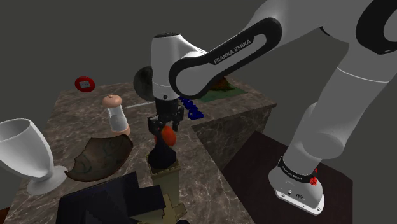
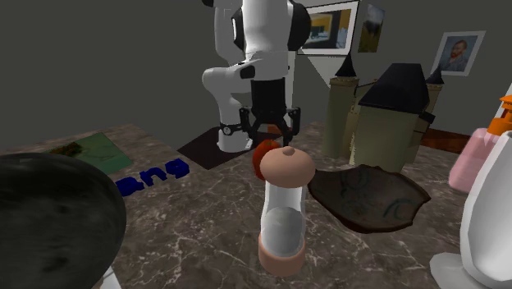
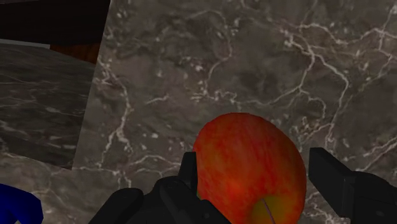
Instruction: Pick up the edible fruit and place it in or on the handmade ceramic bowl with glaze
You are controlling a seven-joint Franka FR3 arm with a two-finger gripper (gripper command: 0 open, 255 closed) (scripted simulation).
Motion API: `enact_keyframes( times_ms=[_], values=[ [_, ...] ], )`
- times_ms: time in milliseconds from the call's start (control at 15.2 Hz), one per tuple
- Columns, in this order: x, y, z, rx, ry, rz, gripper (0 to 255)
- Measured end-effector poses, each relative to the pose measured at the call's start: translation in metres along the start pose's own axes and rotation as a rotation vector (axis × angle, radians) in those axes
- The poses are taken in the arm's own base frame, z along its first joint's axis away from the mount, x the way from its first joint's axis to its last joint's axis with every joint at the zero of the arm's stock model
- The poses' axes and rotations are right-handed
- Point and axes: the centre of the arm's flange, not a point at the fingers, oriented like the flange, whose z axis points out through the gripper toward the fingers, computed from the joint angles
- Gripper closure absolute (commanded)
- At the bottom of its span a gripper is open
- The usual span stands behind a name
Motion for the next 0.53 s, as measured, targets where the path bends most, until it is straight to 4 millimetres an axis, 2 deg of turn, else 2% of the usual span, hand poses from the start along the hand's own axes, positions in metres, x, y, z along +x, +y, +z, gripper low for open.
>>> enact_keyframes(
  times_ms=[528],
  values=[
    [0.001,-0.002,-0.041,0.0,0.0,0.0,255]
  ],
)
